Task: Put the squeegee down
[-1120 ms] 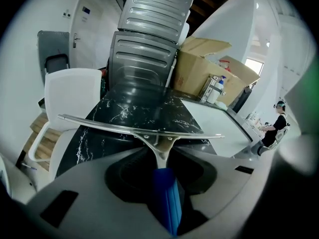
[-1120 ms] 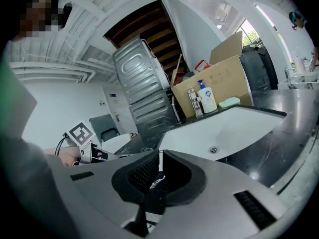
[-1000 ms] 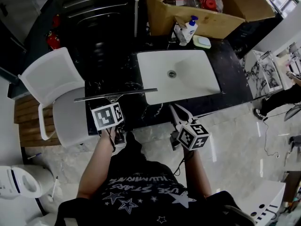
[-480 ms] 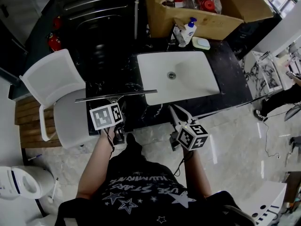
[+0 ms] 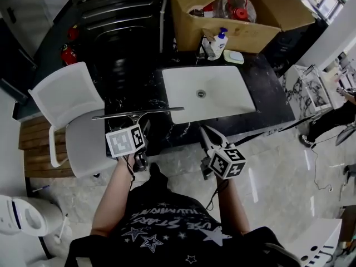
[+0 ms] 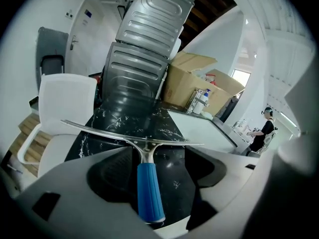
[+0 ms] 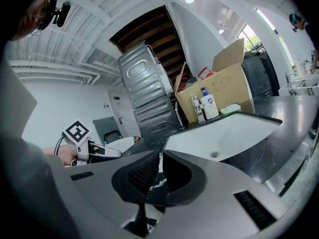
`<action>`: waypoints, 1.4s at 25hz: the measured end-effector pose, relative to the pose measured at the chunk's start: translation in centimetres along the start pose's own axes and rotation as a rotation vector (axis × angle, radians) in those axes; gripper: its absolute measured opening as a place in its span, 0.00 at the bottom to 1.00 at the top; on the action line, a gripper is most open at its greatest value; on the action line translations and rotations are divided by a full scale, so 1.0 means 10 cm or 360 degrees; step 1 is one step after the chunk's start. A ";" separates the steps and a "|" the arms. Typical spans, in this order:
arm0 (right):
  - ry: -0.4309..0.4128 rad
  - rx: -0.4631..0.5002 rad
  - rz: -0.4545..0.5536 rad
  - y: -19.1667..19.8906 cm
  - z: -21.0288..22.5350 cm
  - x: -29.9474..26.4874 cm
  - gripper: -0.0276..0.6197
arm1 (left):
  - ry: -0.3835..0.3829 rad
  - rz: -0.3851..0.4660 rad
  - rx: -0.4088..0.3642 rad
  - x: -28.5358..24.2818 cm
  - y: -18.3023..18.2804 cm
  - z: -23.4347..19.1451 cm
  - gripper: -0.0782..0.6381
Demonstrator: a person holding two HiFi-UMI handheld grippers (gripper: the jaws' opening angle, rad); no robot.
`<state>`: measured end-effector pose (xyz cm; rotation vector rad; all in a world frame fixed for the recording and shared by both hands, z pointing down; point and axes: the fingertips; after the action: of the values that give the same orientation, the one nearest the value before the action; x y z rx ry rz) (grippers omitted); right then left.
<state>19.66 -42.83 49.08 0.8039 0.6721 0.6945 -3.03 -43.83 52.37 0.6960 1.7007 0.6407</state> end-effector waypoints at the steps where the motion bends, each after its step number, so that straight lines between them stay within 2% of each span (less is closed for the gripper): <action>1: -0.0003 0.0005 0.0006 0.00 -0.02 0.04 0.13 | -0.0007 0.0025 -0.0022 0.06 -0.02 0.01 0.57; 8: -0.0014 0.0030 0.0028 0.04 -0.12 0.35 0.13 | -0.0069 0.0212 -0.0217 0.53 -0.07 0.17 0.57; 13: -0.0031 0.0028 0.0023 0.13 -0.18 0.55 0.13 | -0.0141 0.0350 -0.0472 0.74 -0.04 0.33 0.57; 17: -0.0032 -0.0002 0.0011 0.27 -0.20 0.61 0.13 | -0.0080 0.0448 -0.0633 0.85 -0.03 0.53 0.57; 21: -0.0028 0.0009 -0.0015 0.39 -0.25 0.64 0.13 | 0.0004 0.0523 -0.0682 0.94 0.02 0.64 0.55; 28: 0.0030 0.0009 0.0017 0.46 -0.46 0.66 0.13 | 0.0009 0.0597 -0.0706 1.24 0.10 0.41 0.20; 31: 0.0076 -0.0006 0.0036 0.55 -0.61 0.66 0.13 | 0.0070 0.0568 -0.0749 1.36 0.20 0.24 0.14; 35: 0.0115 0.0006 0.0029 0.74 -0.87 0.70 0.13 | 0.0243 0.0564 -0.0791 1.52 0.35 0.09 0.14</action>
<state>15.11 -30.23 48.72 0.7922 0.7327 0.7416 -4.63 -30.24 44.85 0.6007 1.4743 1.3403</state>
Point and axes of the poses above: the fingertips, and each gripper's own axes: x backward along the fingers, z to its right, y out of its underside, and after that the axes turned 9 degrees about -x, right-handed
